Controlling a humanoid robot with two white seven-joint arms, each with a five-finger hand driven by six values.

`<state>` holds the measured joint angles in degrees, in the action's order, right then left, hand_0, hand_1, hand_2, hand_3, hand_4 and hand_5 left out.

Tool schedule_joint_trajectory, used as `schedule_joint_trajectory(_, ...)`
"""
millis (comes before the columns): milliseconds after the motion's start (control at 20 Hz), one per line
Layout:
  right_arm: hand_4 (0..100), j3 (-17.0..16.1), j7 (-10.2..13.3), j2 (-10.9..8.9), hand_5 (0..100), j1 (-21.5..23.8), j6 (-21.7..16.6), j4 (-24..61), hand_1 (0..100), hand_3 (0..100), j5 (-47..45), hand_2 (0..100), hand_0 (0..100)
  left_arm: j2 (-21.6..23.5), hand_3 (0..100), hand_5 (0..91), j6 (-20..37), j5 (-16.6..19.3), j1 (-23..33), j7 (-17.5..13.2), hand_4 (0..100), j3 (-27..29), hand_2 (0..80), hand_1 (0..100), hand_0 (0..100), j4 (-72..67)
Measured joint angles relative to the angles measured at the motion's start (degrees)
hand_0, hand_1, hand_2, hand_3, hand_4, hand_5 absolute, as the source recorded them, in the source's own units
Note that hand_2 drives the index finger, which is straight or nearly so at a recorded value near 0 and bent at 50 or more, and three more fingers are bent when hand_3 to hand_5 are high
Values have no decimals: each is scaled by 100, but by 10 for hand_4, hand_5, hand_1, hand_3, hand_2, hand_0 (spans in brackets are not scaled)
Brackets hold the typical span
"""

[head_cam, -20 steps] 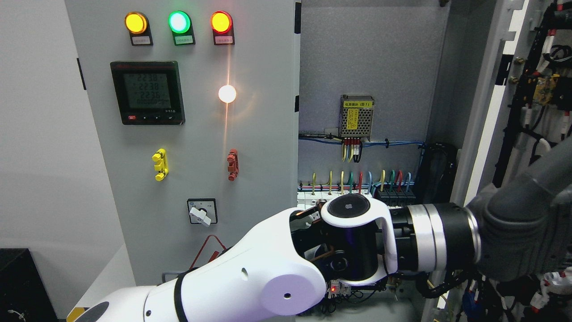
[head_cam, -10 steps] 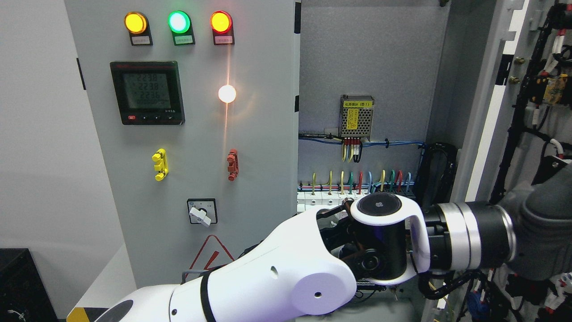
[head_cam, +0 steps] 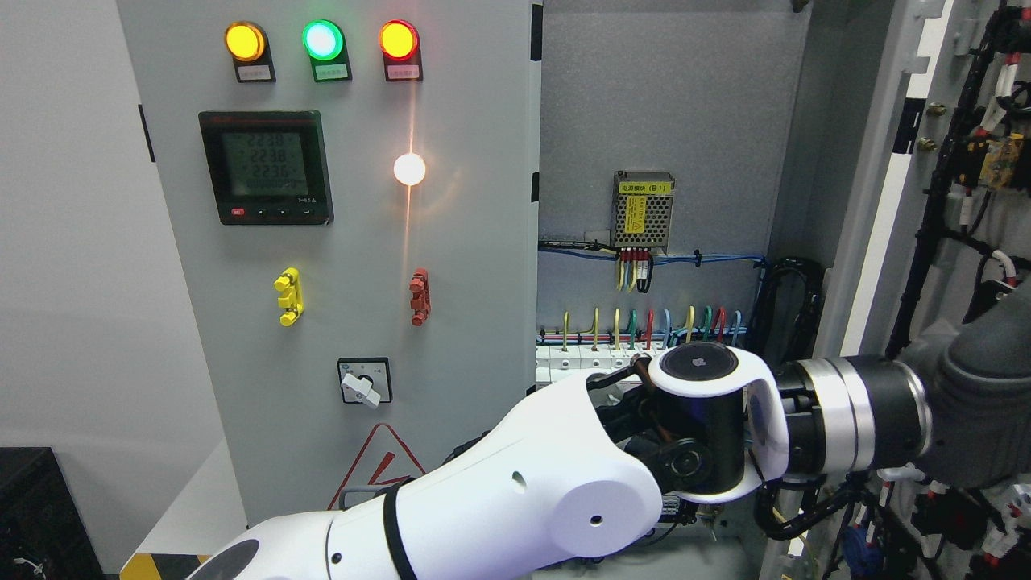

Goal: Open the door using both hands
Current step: 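Push the red-button door outward with the left hand, swinging it wide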

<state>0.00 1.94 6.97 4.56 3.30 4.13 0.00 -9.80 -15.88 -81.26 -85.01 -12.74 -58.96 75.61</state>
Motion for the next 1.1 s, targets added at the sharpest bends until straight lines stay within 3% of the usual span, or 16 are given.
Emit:
schedule_joint_trajectory(601,0,0,0,1,0,0,0,0,0,0,0,0,0,-22,0,0,-18,-38,-61,4,0,-45,0,0,0,-94)
schedule_joint_trajectory(1102,0,0,0,2,0,0,0,0,0,0,0,0,0,571,0,0,-63,-129,2,23,0,-22,0,0,0,470)
